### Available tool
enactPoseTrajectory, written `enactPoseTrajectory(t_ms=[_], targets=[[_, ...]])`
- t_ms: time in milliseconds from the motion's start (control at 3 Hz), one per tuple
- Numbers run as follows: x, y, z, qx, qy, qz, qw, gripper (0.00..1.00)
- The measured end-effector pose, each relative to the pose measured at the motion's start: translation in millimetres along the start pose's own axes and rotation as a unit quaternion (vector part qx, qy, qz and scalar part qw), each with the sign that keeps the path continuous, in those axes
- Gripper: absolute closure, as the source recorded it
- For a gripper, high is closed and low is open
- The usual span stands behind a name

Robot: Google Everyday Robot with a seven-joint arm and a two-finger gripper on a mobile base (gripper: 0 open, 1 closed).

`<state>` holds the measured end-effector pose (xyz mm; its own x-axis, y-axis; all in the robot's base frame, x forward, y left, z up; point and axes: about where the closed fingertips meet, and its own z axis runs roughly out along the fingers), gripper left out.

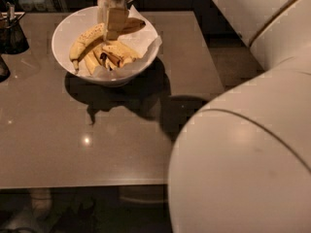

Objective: Pick banana from white bowl

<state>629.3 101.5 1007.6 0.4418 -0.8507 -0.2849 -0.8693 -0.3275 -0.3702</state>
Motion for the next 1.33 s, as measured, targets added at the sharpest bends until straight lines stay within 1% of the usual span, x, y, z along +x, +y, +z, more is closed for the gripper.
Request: enactPoseTrajectory(t_ms=[333,667,1000,1333], targets=[[-9.8,39.3,-4.4,-0.010,-0.015,0.036,0.9992,1.00],[-13.0,72.3,7.7,-0.026,-0.026,0.057,0.9977,1.00],[-10.7,77.9,14.5,-0.035,-0.023,0.058,0.9975,1.00],[-10.6,78.2,14.1,-0.035,-0.022,0.057,0.9975,1.00]])
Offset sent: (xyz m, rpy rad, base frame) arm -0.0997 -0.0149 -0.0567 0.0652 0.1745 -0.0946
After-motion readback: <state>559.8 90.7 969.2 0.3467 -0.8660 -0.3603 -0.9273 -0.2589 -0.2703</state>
